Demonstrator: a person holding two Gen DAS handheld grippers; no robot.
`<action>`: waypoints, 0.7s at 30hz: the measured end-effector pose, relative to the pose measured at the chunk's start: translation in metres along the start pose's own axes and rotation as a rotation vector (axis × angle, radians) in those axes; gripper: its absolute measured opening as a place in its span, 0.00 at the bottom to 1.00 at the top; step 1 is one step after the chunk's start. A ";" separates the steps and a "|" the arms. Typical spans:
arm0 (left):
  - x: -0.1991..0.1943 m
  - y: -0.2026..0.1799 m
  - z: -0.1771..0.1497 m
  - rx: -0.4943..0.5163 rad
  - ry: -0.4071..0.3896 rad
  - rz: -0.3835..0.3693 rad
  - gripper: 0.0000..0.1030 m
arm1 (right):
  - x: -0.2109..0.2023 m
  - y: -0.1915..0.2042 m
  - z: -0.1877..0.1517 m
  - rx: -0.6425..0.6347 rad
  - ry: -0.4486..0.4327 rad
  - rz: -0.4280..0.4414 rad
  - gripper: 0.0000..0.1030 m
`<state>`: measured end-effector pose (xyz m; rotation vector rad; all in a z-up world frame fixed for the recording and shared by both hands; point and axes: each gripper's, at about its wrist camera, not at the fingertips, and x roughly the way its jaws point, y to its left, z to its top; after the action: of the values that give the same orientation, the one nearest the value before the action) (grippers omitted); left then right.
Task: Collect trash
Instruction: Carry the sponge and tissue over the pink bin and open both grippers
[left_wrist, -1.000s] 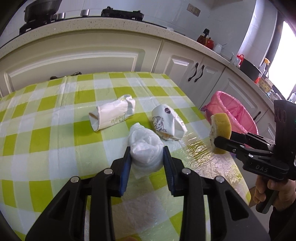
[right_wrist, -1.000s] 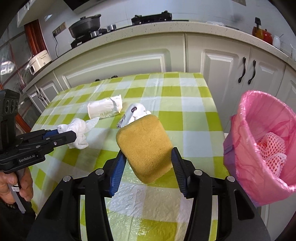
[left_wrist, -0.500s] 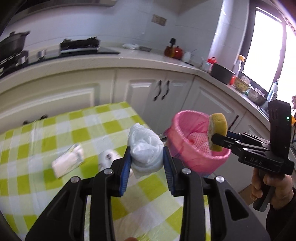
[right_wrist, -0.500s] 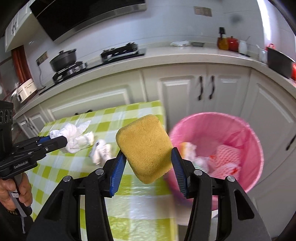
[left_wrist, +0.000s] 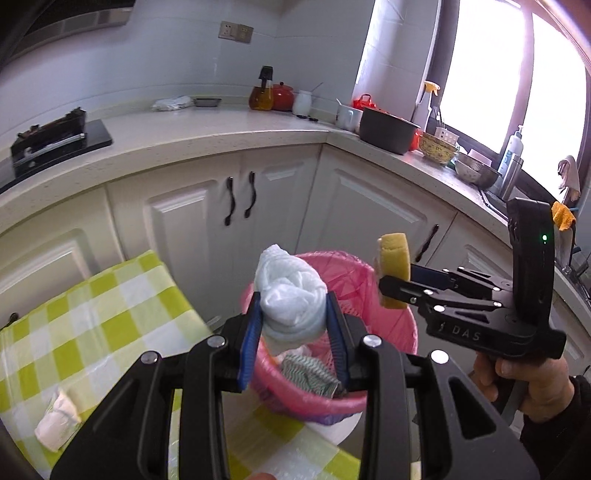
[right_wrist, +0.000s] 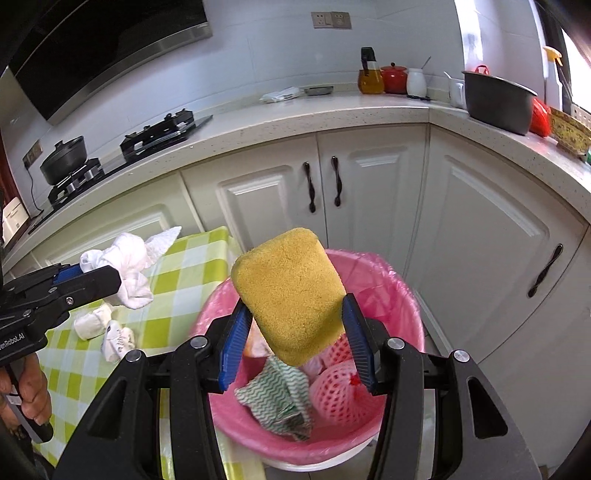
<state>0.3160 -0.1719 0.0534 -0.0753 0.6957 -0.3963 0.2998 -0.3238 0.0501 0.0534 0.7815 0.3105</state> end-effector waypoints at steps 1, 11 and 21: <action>0.008 -0.001 0.004 -0.007 0.006 -0.015 0.32 | 0.004 -0.005 0.003 0.006 0.005 0.002 0.48; 0.061 -0.002 0.023 -0.041 0.049 -0.043 0.48 | 0.025 -0.028 0.013 0.033 0.013 -0.040 0.60; 0.042 0.019 0.007 -0.067 0.040 -0.005 0.53 | 0.021 -0.031 -0.001 0.049 0.020 -0.039 0.61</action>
<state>0.3555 -0.1702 0.0293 -0.1325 0.7488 -0.3803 0.3208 -0.3469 0.0298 0.0808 0.8094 0.2556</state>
